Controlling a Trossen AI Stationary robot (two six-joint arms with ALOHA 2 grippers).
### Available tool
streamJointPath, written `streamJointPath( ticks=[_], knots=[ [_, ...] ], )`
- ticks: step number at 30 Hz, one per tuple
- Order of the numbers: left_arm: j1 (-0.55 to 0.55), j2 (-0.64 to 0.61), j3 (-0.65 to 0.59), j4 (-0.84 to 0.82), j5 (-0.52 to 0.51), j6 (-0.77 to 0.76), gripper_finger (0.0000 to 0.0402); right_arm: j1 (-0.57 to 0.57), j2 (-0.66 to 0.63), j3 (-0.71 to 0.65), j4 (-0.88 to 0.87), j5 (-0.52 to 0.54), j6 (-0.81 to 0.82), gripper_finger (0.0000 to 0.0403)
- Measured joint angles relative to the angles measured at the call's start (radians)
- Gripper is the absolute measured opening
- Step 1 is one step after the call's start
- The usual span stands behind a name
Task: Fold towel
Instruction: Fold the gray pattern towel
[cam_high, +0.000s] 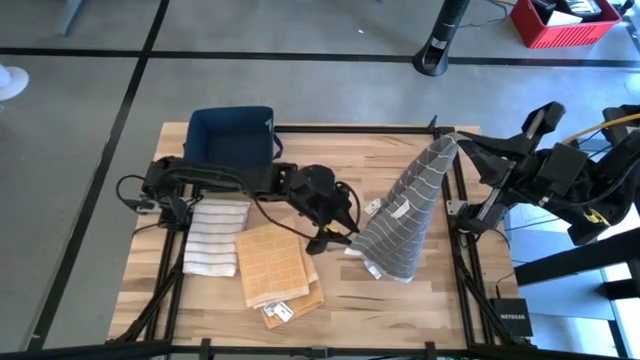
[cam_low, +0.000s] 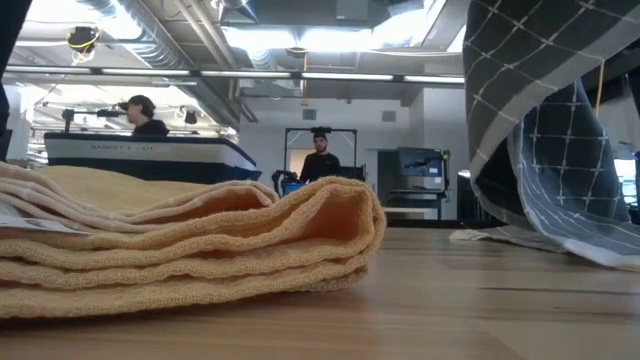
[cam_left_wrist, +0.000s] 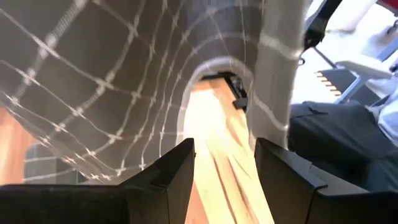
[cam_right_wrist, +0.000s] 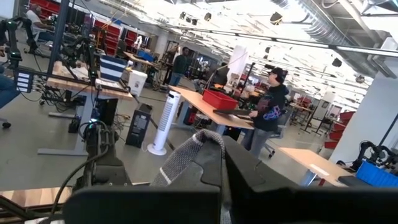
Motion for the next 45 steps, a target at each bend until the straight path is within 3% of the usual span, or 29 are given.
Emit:
streamJointPath(
  ticks=[10,29,36,41,45],
  knots=[
    [-0.039,0.006,-0.001,-0.076,0.0,-0.016,0.0161,0.0,0.0,0.0,-0.002,0.001,0.0,0.0005],
    [-0.055,-0.008,-0.002,-0.006,-0.031,-0.136,0.0161,0.001,0.0,0.0,-0.002,-0.001,-0.001,0.0005],
    [-0.054,0.032,-0.002,0.074,-0.176,-0.127,0.0161,0.001,0.0,0.0,-0.003,-0.011,-0.001,0.0005],
    [-0.055,0.029,-0.001,0.09,-0.353,-0.134,0.0161,0.0,0.0,0.0,-0.003,-0.012,-0.001,0.0005],
    [-0.055,0.038,-0.001,0.095,-0.371,-0.134,0.0161,0.0,0.0,0.0,-0.003,-0.012,-0.001,0.0005]
  ],
)
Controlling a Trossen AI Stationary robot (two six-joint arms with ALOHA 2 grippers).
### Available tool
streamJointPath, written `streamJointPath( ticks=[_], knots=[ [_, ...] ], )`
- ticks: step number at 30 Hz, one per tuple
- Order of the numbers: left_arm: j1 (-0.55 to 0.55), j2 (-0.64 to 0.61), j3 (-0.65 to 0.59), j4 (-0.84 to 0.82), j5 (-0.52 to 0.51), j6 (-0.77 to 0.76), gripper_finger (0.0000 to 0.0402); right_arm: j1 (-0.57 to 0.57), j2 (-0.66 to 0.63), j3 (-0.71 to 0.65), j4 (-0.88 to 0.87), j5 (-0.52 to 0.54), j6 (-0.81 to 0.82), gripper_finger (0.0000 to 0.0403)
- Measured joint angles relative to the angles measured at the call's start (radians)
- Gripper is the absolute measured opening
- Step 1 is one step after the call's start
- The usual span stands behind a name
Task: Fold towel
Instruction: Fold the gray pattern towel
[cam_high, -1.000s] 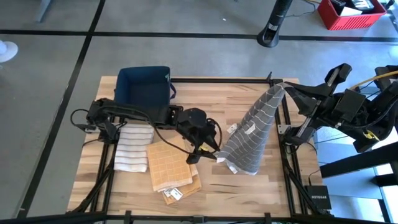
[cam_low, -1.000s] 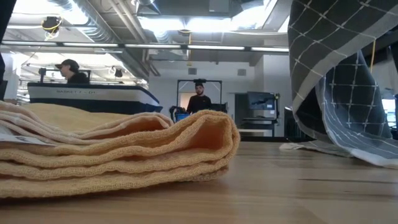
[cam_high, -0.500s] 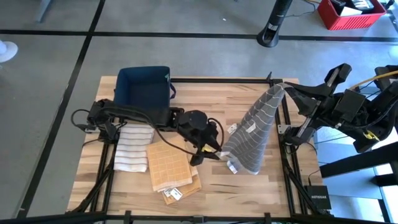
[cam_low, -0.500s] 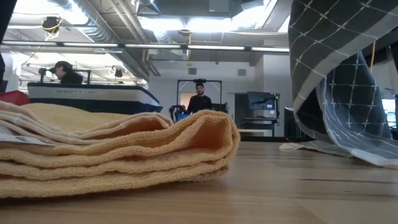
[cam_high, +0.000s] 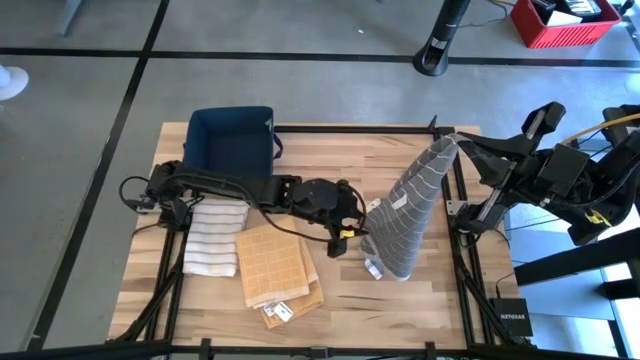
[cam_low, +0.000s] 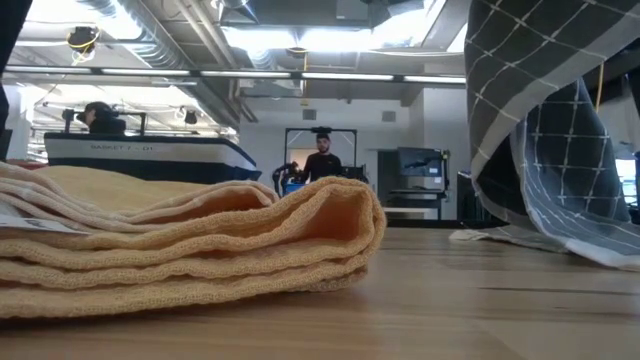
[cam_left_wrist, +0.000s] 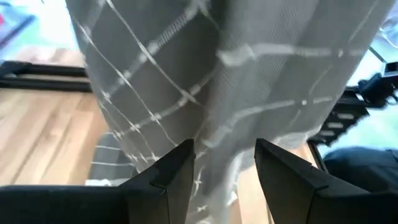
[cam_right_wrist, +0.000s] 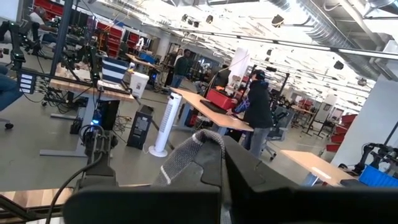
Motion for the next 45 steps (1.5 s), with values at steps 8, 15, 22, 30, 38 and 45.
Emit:
streamJointPath(
  ticks=[8,15,22,30,38,45],
  knots=[
    [-0.026,0.013,0.0,0.011,0.064,0.094,0.0144,0.0,0.004,0.0,0.0,0.0,-0.006,0.0005],
    [-0.034,0.012,0.0,-0.006,-0.026,0.151,0.003,0.0,0.004,0.0,0.0,0.002,-0.006,0.0005],
    [-0.148,-0.081,0.071,-0.138,-0.132,0.126,0.0005,0.005,0.01,0.0,0.0,0.025,-0.03,0.0005],
    [-0.337,-0.248,0.206,-0.324,-0.553,0.146,0.0002,0.087,0.018,0.0,-0.002,0.083,-0.034,0.0005],
    [-0.371,-0.367,0.236,-0.258,-0.785,0.265,0.0003,0.115,0.016,0.0,-0.073,0.212,0.0,0.0005],
    [-0.375,-0.384,0.237,0.006,-0.783,0.431,0.0002,0.112,0.005,0.001,-0.104,0.212,-0.007,0.0005]
  ],
)
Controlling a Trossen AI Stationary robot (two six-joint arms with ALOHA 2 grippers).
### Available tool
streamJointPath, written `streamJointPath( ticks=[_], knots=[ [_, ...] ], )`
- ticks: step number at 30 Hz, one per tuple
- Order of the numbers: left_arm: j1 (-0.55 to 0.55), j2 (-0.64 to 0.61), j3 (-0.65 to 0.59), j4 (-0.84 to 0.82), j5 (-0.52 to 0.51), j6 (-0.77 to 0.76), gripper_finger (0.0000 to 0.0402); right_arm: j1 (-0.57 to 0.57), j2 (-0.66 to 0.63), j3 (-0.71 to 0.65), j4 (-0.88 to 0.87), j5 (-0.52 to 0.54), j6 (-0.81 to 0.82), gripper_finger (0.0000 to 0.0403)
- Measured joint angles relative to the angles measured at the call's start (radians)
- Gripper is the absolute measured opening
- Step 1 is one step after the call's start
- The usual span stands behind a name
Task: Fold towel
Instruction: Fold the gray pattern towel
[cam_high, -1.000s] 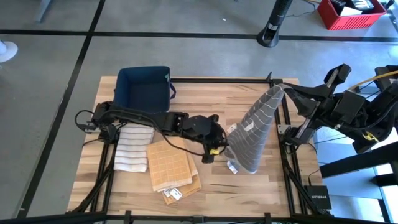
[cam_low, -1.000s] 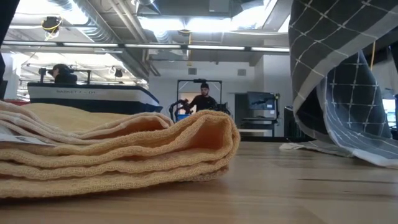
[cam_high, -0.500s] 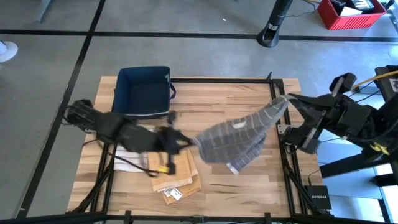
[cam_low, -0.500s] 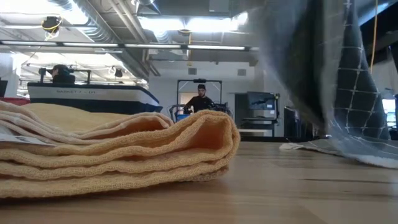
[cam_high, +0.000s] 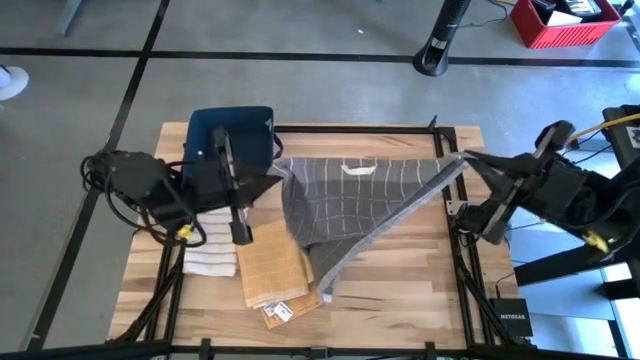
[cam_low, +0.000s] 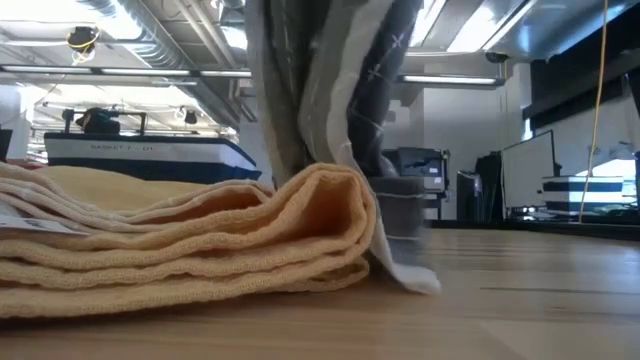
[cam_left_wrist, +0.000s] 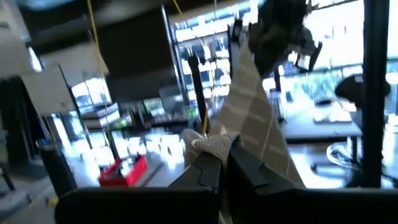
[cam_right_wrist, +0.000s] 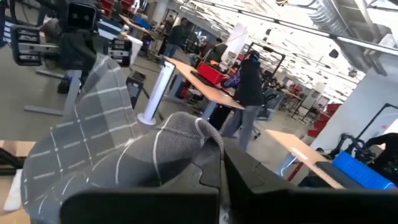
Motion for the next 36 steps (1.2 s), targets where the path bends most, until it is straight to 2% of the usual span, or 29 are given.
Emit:
streamJointPath(
  ticks=[7,12,15,18,21,29,30,33,36],
  knots=[
    [0.001,0.002,0.0,0.199,-0.001,0.211,0.0005,0.01,-0.082,0.003,0.036,0.0,0.008,0.0005],
    [0.009,0.002,0.0,0.232,-0.019,0.293,0.0005,0.126,-0.176,0.002,0.043,0.001,0.031,0.0005],
    [0.02,0.002,0.0,0.217,-0.054,0.296,0.0005,0.221,-0.21,0.003,-0.023,0.002,0.106,0.0005],
    [0.029,0.002,0.0,0.181,-0.089,0.281,0.0005,0.297,-0.224,0.002,-0.208,0.001,0.268,0.0005],
    [0.034,0.002,0.0,0.148,-0.108,0.267,0.0005,0.331,-0.229,0.0,-0.5,0.0,0.52,0.0004],
    [0.033,0.002,0.0,0.112,-0.108,0.224,0.0005,0.333,-0.216,-0.001,-1.322,-0.104,1.406,0.0002],
    [0.033,0.002,0.0,0.096,-0.108,0.219,0.0005,0.331,-0.216,-0.012,-1.327,-0.123,1.484,0.0002],
    [0.033,0.002,0.0,0.033,-0.109,0.187,0.0005,0.311,-0.235,-0.097,-1.197,-0.169,1.374,0.0002],
    [0.033,0.002,-0.001,-0.016,-0.114,0.158,0.0005,0.307,-0.236,-0.111,-1.17,-0.185,1.346,0.0002]
  ],
)
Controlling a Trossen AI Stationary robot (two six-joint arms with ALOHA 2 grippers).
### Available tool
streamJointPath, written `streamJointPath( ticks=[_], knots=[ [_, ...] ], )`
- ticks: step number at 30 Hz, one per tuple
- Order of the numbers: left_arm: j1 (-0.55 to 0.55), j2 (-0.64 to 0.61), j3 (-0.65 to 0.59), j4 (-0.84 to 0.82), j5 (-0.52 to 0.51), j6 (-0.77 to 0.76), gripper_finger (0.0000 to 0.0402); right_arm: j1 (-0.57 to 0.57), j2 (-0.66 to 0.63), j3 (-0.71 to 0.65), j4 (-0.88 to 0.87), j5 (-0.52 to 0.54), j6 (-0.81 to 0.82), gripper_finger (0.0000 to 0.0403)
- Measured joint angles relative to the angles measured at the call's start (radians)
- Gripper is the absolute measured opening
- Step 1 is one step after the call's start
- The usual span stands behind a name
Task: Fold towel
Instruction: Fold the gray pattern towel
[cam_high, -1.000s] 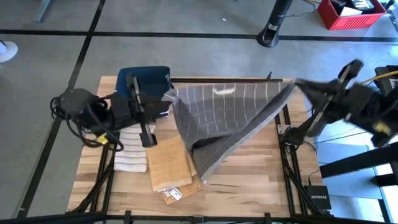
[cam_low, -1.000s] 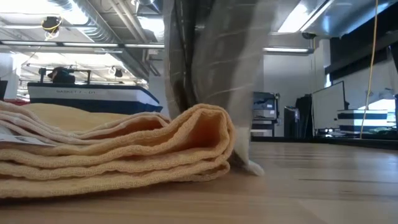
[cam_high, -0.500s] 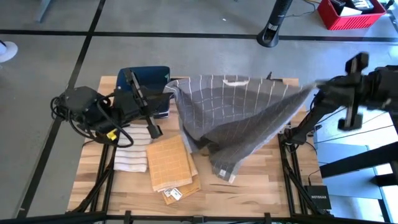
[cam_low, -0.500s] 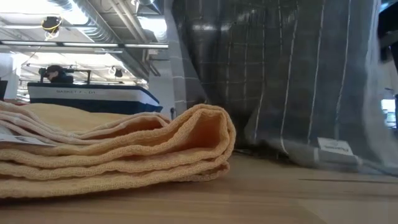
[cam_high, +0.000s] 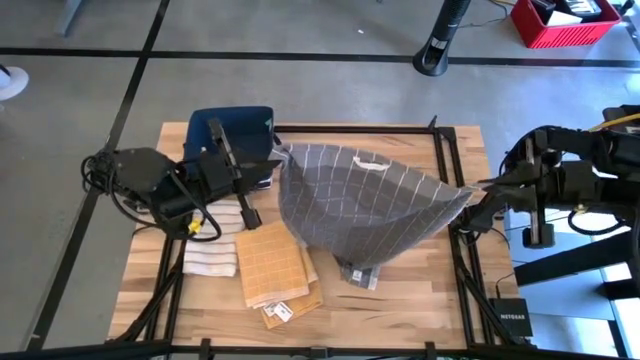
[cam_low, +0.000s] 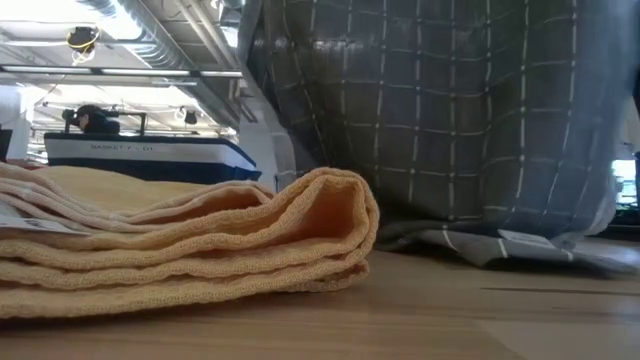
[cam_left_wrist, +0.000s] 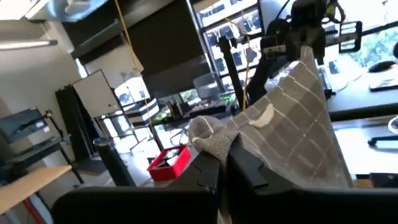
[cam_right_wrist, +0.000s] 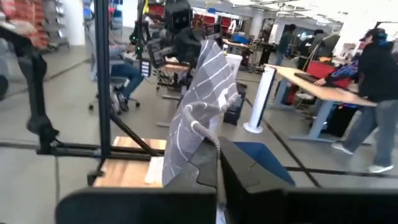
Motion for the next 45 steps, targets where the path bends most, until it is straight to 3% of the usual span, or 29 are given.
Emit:
streamJointPath(
  ticks=[3,7,11,15,19,26,31,34,37,40,45],
  knots=[
    [-0.001,0.0,0.0,0.003,0.034,-0.053,0.0005,0.02,-0.005,0.009,0.064,-0.009,-0.019,0.0001],
    [-0.001,-0.001,0.0,0.01,0.245,-0.215,0.0005,0.04,0.004,0.01,0.281,-0.12,-0.159,0.0001],
    [-0.034,0.0,0.0,0.013,0.422,-0.37,0.0005,0.04,0.052,0.009,0.596,-0.141,-0.406,0.0001],
    [-0.1,0.009,0.0,0.097,0.555,-0.406,0.0005,0.042,0.11,0.01,0.906,-0.158,-0.66,0.0001],
    [-0.178,0.023,0.0,0.198,0.595,-0.351,0.0005,0.087,0.152,0.009,1.033,-0.174,-0.787,0.0001],
    [-0.286,0.041,0.0,0.277,0.591,-0.236,0.0005,0.064,0.212,0.008,1.131,-0.162,-0.887,0.0001],
    [-0.312,0.041,-0.002,0.473,0.503,0.037,0.0005,0.067,0.217,0.009,1.482,-0.15,-1.284,0.0001],
    [-0.298,0.021,0.0,0.524,0.383,0.153,0.0005,0.064,0.204,0.01,1.646,-0.036,-1.502,0.0001],
    [-0.25,0.004,0.0,0.481,0.235,0.183,0.0005,0.04,0.165,0.006,1.566,0.02,-1.479,0.0001],
    [-0.177,-0.002,0.0,0.389,0.108,0.179,0.0005,-0.054,0.14,0.006,1.472,0.059,-1.446,0.0001],
    [-0.012,-0.004,0.0,0.179,0.066,0.08,0.0005,-0.174,0.093,0.003,1.305,0.144,-1.367,0.0003]
  ],
)
